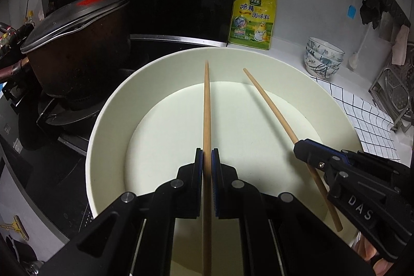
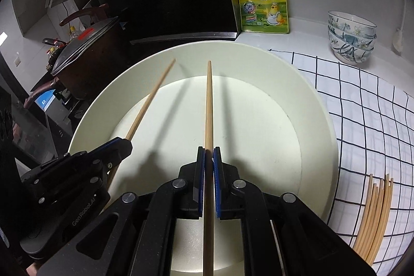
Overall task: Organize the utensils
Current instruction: 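Carry both chopsticks over the white basin and open both tools to drop them, then withdraw both open tools from the basin back to the chopstick row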
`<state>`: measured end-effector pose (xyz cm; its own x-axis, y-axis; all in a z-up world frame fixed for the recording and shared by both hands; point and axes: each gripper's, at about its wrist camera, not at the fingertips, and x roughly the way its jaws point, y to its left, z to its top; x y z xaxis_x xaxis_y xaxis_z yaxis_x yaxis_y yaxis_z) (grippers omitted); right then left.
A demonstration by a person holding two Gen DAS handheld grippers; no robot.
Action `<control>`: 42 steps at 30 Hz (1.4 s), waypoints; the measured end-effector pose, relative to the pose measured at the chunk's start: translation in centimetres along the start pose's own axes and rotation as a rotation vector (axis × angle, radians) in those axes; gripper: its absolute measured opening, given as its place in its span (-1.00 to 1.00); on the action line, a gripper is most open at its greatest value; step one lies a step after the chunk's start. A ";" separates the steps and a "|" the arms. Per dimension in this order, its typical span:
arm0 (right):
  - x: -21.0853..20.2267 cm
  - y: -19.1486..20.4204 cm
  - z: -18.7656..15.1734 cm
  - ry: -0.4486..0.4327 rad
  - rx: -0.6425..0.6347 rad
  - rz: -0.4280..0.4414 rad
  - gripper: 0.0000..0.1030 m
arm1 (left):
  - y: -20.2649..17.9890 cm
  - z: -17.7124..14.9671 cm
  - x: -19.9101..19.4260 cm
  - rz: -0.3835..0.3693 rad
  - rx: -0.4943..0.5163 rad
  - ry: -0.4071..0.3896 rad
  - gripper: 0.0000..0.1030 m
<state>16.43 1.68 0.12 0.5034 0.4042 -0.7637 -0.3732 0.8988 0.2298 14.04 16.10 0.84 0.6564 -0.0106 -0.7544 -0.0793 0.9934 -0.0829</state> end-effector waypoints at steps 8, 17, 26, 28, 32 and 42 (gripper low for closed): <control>-1.5 0.4 -0.1 -0.050 -0.022 -0.034 -0.53 | 1.4 -0.5 -0.6 0.019 -0.041 -0.015 -0.23; -3.1 0.2 -1.1 -0.065 -0.007 -0.038 -0.53 | 1.6 -1.1 -2.7 0.032 -0.049 -0.051 0.03; -5.3 0.1 -2.8 -0.079 0.003 -0.048 -0.53 | 1.1 -2.1 -4.6 0.026 -0.058 -0.066 0.05; -6.0 0.1 -3.3 -0.088 0.005 -0.050 -0.52 | 0.9 -2.3 -5.2 0.026 -0.055 -0.074 0.14; -7.4 -0.1 -4.1 -0.103 0.011 -0.058 -0.50 | 0.4 -2.8 -6.2 0.017 -0.053 -0.083 0.15; -11.0 -1.2 -6.4 -0.145 0.031 -0.081 -0.42 | -2.0 -4.4 -8.6 -0.015 -0.025 -0.104 0.24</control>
<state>6.39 -4.89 4.39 0.6389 0.3483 -0.6859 -0.3036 0.9334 0.1911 5.26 13.70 4.60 0.7321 -0.0119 -0.6811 -0.0872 0.9900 -0.1110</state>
